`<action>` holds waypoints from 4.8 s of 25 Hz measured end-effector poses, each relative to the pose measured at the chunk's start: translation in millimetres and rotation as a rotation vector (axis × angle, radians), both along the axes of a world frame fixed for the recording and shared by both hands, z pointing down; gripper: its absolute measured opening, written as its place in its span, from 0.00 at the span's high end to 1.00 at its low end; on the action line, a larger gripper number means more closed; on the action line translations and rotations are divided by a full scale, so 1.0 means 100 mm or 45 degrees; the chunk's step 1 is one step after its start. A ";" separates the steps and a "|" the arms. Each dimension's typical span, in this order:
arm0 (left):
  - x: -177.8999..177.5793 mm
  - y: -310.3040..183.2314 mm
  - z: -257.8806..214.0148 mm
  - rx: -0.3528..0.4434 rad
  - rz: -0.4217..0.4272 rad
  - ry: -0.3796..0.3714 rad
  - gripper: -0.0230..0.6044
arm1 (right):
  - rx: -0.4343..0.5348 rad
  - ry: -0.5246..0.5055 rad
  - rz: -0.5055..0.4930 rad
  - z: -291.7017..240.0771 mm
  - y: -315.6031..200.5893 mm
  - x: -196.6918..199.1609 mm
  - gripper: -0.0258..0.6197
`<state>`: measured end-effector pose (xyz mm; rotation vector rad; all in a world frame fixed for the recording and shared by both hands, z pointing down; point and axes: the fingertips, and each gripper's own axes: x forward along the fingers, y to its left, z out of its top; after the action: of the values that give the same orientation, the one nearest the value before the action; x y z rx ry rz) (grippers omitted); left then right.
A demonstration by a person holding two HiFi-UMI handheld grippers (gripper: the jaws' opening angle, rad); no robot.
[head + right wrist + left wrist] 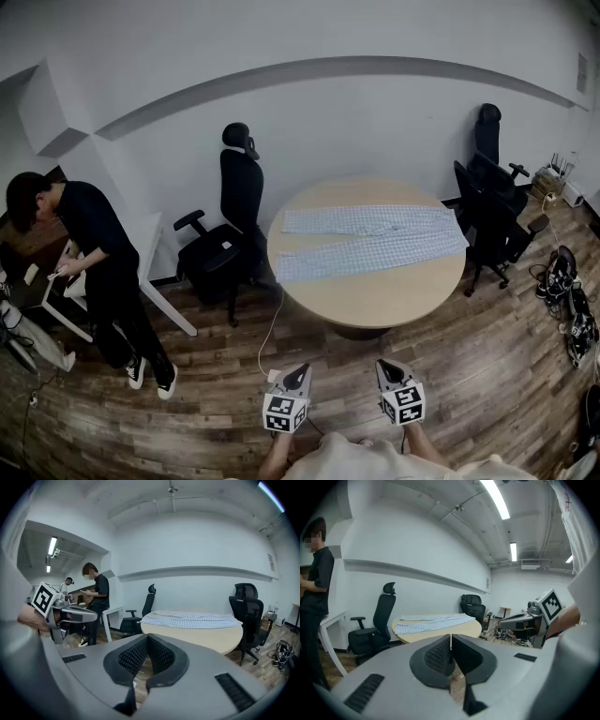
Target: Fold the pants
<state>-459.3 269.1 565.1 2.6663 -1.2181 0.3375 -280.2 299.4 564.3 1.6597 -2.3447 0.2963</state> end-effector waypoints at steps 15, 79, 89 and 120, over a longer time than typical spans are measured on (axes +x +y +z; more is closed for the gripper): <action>-0.43 -0.11 0.07 -0.011 0.065 0.034 0.90 | 0.006 0.022 0.067 -0.02 -0.02 -0.44 0.91; 0.77 -3.46 0.38 -0.147 -0.066 -0.155 0.90 | -0.145 -0.107 -0.127 0.50 -3.58 0.71 0.91; 0.73 -3.96 0.51 -0.163 -0.022 -0.138 0.90 | -0.157 -0.067 -0.069 0.53 -4.00 0.80 0.91; 0.06 -7.31 1.02 -0.169 0.152 -0.355 0.90 | -0.265 0.161 -0.073 0.88 -7.12 0.92 0.91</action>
<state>-453.3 -462.1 667.4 2.6457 -1.0631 0.8029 -188.3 -412.5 652.0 1.4676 -2.1828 0.3977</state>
